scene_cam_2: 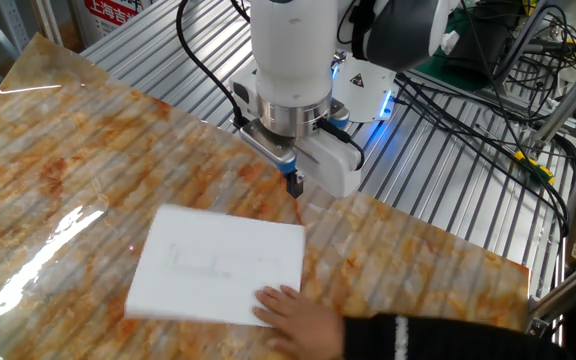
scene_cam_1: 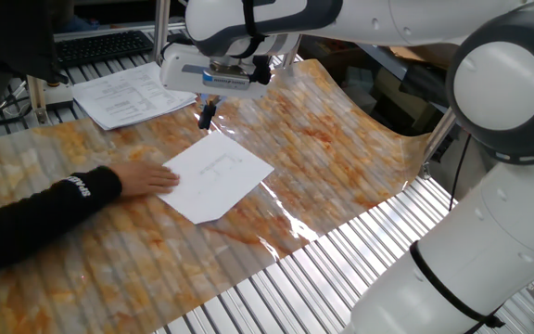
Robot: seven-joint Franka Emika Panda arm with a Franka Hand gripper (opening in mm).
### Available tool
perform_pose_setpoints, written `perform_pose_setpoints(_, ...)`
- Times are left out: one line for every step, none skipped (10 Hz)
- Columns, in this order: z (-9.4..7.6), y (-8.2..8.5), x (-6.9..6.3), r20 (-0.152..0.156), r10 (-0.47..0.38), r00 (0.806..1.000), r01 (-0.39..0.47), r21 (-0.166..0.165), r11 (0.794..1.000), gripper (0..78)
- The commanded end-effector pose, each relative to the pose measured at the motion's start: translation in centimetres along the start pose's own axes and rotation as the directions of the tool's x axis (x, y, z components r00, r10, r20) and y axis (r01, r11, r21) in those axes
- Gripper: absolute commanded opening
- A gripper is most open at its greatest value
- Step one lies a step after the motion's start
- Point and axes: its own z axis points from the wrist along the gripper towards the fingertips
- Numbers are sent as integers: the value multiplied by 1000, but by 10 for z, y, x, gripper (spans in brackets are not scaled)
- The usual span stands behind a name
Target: Flip over and spread out the paper that is laid flat on the table
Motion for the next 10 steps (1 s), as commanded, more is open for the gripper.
perform_pose_setpoints(-1, 0, -1, 1, -4, 1000, 4, 0, 1000, 0)
perform_pose_setpoints(-1, 0, -1, 2, -8, 1000, 8, 3, 1000, 0)
perform_pose_setpoints(-1, 0, -1, 2, -9, 1000, 9, 5, 1000, 0)
perform_pose_setpoints(-1, 0, -1, 2, -5, 1000, 5, 8, 1000, 0)
perform_pose_setpoints(-1, 0, -1, 1, -5, 1000, 5, 11, 1000, 0)
perform_pose_setpoints(-1, 0, -1, 0, -7, 1000, 7, 13, 1000, 0)
perform_pose_setpoints(-1, 0, -1, 0, -7, 1000, 7, 21, 1000, 0)
perform_pose_setpoints(-1, 0, -1, -2, -7, 1000, 7, 22, 1000, 0)
perform_pose_setpoints(-1, 0, -1, -2, -7, 1000, 7, 23, 1000, 0)
perform_pose_setpoints(-1, 0, -1, -6, -6, 1000, 6, 24, 1000, 0)
